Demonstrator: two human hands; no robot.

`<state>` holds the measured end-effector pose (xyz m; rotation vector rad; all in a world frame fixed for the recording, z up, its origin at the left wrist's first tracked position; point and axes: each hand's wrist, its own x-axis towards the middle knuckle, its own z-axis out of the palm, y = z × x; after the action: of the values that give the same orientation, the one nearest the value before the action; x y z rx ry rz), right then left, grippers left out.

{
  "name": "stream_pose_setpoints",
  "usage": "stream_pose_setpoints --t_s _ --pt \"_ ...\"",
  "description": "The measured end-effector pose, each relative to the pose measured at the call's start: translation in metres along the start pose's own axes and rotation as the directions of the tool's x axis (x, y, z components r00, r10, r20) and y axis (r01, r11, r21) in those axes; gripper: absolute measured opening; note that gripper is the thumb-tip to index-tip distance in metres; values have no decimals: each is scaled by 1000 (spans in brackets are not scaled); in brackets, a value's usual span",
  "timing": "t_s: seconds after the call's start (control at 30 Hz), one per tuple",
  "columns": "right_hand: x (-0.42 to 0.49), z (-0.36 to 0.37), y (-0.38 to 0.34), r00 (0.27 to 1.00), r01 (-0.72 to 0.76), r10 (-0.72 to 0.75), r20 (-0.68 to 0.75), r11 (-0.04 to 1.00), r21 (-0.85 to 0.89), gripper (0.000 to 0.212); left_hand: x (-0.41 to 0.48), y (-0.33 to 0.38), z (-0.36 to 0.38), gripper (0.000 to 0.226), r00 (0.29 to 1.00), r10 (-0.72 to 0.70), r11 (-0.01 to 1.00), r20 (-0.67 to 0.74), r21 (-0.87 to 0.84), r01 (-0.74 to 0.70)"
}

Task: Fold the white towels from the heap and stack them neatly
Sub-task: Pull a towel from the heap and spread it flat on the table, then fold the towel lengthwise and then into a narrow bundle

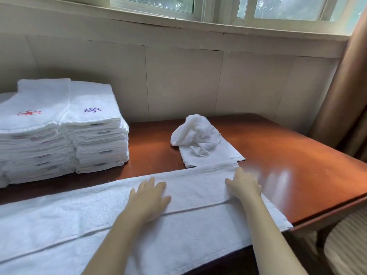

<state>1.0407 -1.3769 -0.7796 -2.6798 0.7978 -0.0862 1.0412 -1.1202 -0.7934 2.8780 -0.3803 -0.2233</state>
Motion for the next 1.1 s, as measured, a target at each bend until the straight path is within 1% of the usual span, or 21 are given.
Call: stream_pose_setpoints --t_s 0.07,0.17,0.23,0.3,0.37,0.47,0.53,0.63,0.7,0.8,0.87,0.9,0.97,1.03,1.1 --pt "2 8 -7 997 15 -13 -73 1000 26 43 0 -12 0 57 997 -75 997 26 5 75" --pt "11 12 -13 986 13 8 -169 992 124 48 1 -17 0 58 997 -72 997 30 -12 72" --pt "19 11 -15 983 -26 59 -174 983 182 47 1 -17 1 57 997 -66 998 27 -13 66" --pt "28 12 -13 980 -37 83 -180 969 244 38 1 -18 0 57 997 -63 998 35 -14 63" --pt "35 10 -10 978 -14 83 -194 943 334 30 1 -17 -2 56 997 -60 998 50 -24 61" --pt "50 2 -15 970 63 49 -240 898 435 32 -1 -17 -1 57 997 -58 998 42 -19 58" --pt "57 2 -20 962 95 22 -272 908 409 34 -2 -17 2 58 998 -58 998 35 -14 59" --pt "61 15 -22 970 76 -4 -244 955 286 35 -3 -20 5 64 996 -84 996 15 0 84" --pt "61 25 -19 966 69 -11 -259 974 214 33 -3 -21 6 68 995 -100 995 5 14 100" --pt "63 27 -18 920 100 -9 -393 972 211 38 -2 -18 11 70 994 -105 994 -23 34 106" --pt "61 25 -21 886 88 -4 -463 983 160 37 -1 -16 14 69 992 -113 992 -58 42 115" --pt "58 24 -24 881 94 -25 -472 988 125 35 0 -16 16 69 990 -116 992 -79 41 120" --pt "46 25 -35 901 171 -139 -411 984 43 27 2 -15 18 69 986 -125 991 -112 39 130" --pt "27 34 -49 914 302 -295 -277 953 -20 25 4 -14 20 68 982 -135 989 -134 38 141" --pt "7 48 -60 912 390 -398 -104 917 -89 43 7 -14 20 67 980 -140 988 -139 47 148"
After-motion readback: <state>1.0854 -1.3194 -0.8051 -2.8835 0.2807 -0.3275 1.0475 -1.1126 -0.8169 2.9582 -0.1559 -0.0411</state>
